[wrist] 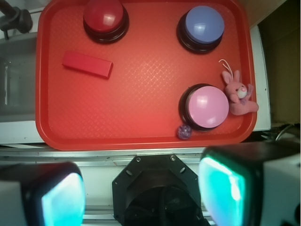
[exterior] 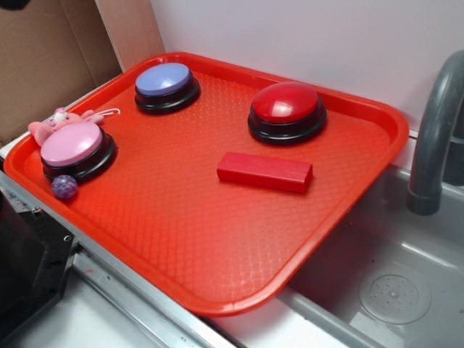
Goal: Push the red button.
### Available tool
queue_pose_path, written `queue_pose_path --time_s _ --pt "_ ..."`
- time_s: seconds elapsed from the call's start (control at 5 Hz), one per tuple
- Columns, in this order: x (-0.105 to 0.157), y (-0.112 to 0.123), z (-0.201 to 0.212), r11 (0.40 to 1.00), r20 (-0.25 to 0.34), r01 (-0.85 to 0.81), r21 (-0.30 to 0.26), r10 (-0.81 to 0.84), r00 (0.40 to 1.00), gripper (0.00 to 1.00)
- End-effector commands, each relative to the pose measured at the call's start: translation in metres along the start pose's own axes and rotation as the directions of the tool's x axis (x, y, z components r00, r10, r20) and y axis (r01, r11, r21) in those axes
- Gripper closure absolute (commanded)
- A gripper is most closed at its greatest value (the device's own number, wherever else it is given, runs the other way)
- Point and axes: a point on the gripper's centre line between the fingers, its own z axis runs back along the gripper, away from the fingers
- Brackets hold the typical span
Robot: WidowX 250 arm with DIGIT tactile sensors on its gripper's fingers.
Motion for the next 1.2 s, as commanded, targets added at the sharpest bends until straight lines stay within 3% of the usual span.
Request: queue_pose_path --time_s 0.0,0.2,0.4,0.6,0.8,1.0 --pt "0.000 0.000 0.000 1.000 0.000 0.000 0.000 0.000 1.000 0.00" --pt "0.045 -0.019 -0.045 0.993 -0.005 0.056 0.103 -0.056 0.998 0.00" --pt "0.083 -0.033 -0.075 0.987 0.062 0.099 0.126 -0.107 0.992 0.00" --pt "0.118 -0.040 -0.100 0.988 0.091 0.072 0.135 -0.085 0.992 0.00" --pt "0.150 -0.035 -0.125 0.996 0.130 -0.031 0.078 0.021 0.991 0.00" --pt "0.181 -0.034 -0.152 0.998 0.084 -0.064 0.029 0.061 0.995 0.00"
